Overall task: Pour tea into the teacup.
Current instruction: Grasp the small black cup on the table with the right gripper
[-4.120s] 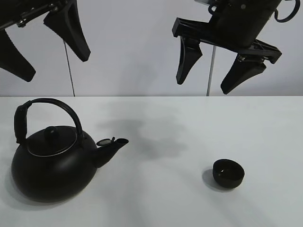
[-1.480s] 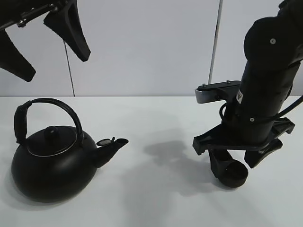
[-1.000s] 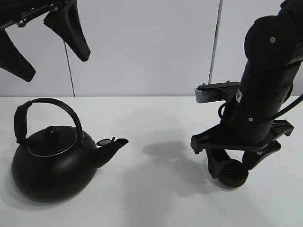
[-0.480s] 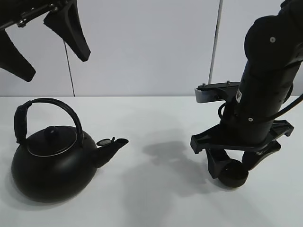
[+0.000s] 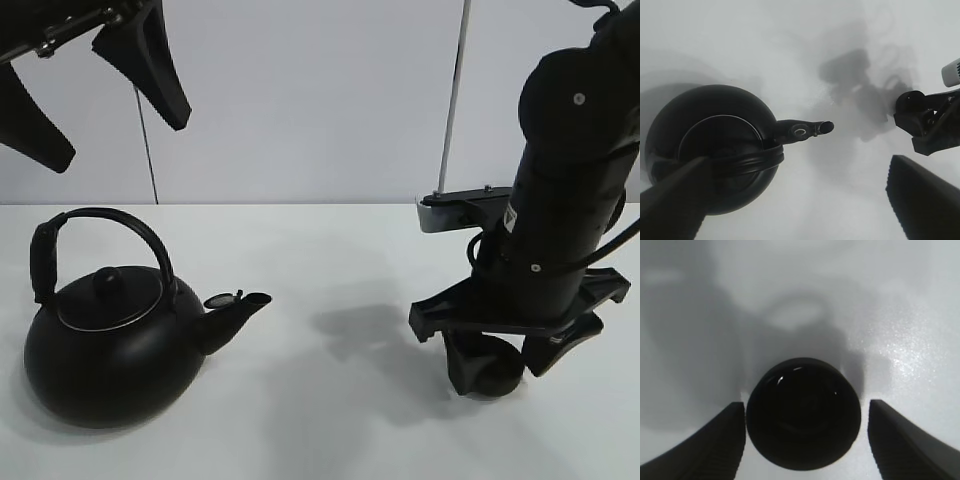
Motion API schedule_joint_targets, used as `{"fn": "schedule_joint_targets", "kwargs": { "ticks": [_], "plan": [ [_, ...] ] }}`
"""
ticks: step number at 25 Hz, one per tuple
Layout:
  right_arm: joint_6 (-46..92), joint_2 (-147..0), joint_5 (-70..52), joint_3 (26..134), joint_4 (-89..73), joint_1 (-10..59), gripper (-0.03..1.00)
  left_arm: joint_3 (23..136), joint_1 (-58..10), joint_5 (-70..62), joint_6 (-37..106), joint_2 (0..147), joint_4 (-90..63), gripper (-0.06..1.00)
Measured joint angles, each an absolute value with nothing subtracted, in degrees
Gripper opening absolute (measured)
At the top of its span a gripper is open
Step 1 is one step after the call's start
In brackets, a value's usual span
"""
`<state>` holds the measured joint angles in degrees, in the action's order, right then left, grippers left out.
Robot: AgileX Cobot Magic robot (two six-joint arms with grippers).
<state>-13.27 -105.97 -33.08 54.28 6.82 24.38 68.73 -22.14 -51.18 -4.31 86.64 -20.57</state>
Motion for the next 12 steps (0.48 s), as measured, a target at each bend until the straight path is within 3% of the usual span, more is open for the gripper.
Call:
{"fn": "schedule_joint_targets", "kwargs": {
  "ticks": [4,12],
  "plan": [
    [-13.9,-106.7,-32.9,54.3,6.9,24.4,0.39,68.7,-22.1,-51.2,-4.3,86.6,-20.6,0.68],
    [-14.5,-106.5,-35.2,57.2,6.4,24.4,0.4,68.7,-22.1,-51.2,-4.3,86.6,-20.6,0.68]
  ]
}}
